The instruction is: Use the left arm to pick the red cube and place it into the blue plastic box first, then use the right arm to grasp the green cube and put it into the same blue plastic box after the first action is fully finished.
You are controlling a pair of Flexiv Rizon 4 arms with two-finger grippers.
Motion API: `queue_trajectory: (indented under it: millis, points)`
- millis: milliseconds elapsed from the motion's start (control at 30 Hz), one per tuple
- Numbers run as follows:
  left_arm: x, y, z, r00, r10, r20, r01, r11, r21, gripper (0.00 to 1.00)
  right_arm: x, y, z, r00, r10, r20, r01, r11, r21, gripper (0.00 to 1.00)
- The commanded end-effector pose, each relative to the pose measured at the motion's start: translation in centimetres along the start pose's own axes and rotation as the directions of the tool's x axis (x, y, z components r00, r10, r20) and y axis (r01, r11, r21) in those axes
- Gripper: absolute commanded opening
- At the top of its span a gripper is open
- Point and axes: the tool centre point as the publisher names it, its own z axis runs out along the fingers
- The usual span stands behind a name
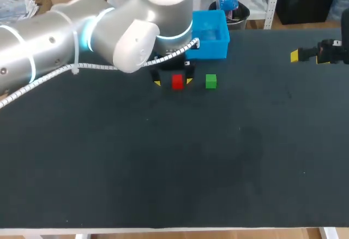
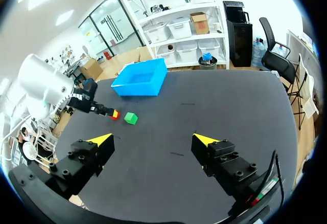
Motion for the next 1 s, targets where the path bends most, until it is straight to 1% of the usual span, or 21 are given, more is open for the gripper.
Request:
queue_trajectory:
  millis: [33, 567, 767, 1000]
  points:
    - [0.3, -0.2, 0.2, 1.000, 0.001, 0.006, -0.001, 1.000, 0.006, 0.00, 0.0, 0.0, 0.0, 1.000, -0.001, 0.000, 0.001, 1.000, -0.001, 1.00]
    - [0.3, -0.4, 0.1, 1.000, 0.011, 0.014, -0.011, 1.000, 0.019, 0.00, 0.0, 0.0, 0.0, 1.000, -0.001, 0.000, 0.001, 1.000, -0.001, 1.00]
    - [-0.2, -0.4, -1.2, 0.999, 0.012, 0.038, -0.013, 1.000, 0.025, 0.00, 0.0, 0.0, 0.0, 1.000, -0.001, 0.000, 0.001, 1.000, -0.001, 1.00]
    - [-1.4, -0.4, -4.1, 0.996, 0.010, 0.084, -0.013, 0.999, 0.034, 0.00, 0.0, 0.0, 0.0, 1.000, -0.001, 0.000, 0.001, 1.000, -0.001, 1.00]
